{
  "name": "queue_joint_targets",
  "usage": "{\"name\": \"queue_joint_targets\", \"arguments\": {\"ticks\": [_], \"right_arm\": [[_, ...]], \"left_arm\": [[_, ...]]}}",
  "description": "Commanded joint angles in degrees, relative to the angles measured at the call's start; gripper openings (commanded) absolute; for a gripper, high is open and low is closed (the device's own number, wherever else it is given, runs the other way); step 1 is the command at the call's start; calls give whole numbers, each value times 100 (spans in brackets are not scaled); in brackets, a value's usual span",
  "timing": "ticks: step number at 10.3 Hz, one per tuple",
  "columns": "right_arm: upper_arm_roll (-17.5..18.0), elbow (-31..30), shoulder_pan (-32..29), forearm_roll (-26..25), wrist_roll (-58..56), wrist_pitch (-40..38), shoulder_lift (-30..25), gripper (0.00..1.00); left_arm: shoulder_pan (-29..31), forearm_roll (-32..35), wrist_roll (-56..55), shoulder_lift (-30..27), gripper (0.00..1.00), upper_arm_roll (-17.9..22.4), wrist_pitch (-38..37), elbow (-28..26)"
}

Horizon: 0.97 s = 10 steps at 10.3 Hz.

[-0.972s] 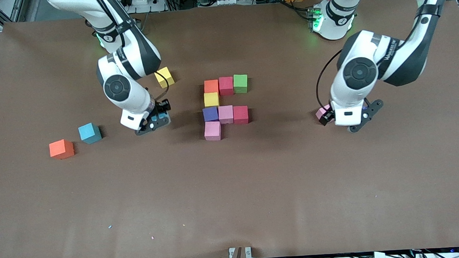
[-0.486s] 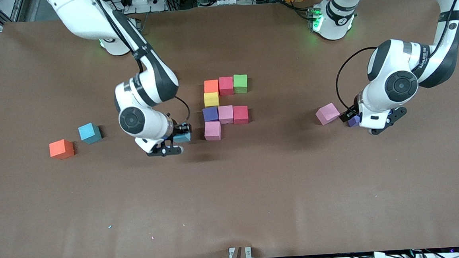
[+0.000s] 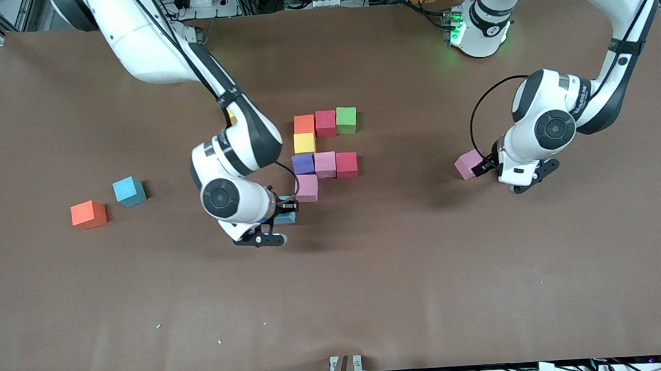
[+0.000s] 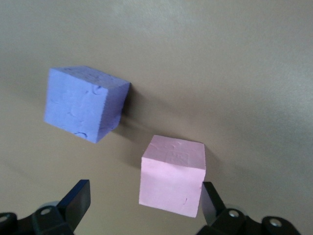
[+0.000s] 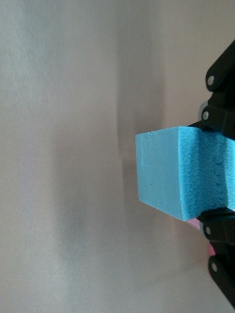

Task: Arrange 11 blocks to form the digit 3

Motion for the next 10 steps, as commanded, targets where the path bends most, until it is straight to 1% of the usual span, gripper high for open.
{"name": "queue_joint_targets", "arguments": {"ticks": [1, 2, 4, 6, 9, 10], "right_arm": [[-81, 1366, 36, 22, 284, -673, 761, 0], [-134, 1536, 36, 13, 276, -719, 850, 0], [-161, 1564, 202, -4, 293, -397, 1061, 0], [-161, 1564, 291, -4, 276, -263, 1167, 0], [-161, 1555, 387, -31, 249, -271, 1237, 0], [-161, 1555, 431, -118, 249, -306, 1238, 0]], "left_arm": [[62, -85, 118, 215, 100, -96, 273, -63], [62, -68, 126, 269, 100, -96, 448, -159], [53, -33, 126, 400, 100, -96, 835, -353], [71, 37, 126, 541, 100, -87, 854, -362], [70, 354, 100, 769, 100, -87, 863, -336], [62, 389, 65, 875, 100, -79, 872, -283]]}}
